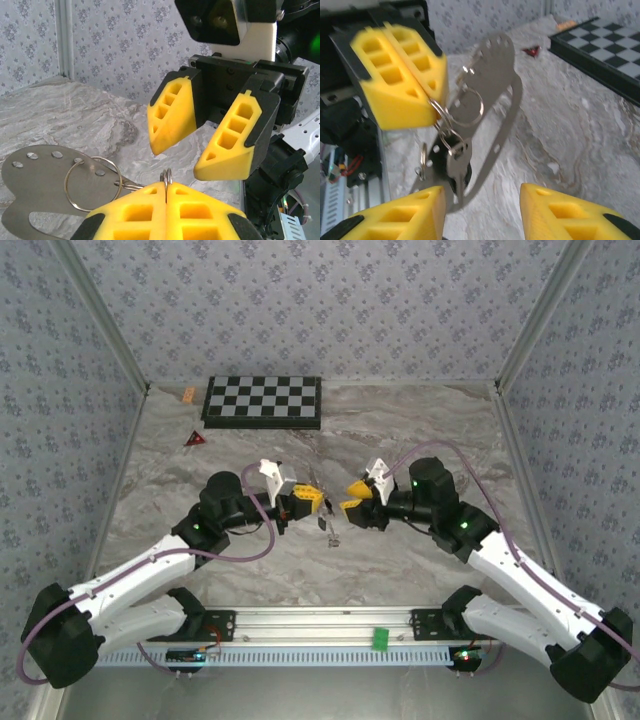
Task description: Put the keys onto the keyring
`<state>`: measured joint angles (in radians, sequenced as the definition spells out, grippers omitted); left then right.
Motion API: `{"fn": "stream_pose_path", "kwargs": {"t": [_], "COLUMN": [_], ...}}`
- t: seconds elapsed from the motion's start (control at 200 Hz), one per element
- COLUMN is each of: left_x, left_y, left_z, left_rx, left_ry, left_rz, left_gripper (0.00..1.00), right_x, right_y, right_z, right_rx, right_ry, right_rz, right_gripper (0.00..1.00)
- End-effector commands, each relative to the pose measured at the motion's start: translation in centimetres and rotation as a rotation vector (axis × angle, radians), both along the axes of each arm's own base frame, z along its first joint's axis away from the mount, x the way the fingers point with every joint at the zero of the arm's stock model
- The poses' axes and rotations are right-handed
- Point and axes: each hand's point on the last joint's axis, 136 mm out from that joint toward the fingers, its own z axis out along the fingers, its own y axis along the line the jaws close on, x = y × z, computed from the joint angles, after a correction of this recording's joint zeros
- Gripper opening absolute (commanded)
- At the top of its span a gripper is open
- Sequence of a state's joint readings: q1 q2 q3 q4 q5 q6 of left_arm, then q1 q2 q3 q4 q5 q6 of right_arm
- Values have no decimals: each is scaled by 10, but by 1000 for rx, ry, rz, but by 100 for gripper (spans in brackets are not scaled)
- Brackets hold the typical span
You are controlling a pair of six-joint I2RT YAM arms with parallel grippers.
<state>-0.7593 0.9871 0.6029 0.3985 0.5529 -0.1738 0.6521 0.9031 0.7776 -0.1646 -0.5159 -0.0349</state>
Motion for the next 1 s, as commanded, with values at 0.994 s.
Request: {"fn": "stream_pose_path", "kwargs": {"t": [0.994], "left_x": [-14], "left_y": [1], "left_z": [42], "left_rx": [-118], "left_ry": [-68], "left_rz": [-52], "left_gripper": [0], "right_x": [-3], "right_y": [22], "right_z": [34], "right_rx": [213], "right_ry": [108], "right_rz": [226], "right_gripper": [26]}}
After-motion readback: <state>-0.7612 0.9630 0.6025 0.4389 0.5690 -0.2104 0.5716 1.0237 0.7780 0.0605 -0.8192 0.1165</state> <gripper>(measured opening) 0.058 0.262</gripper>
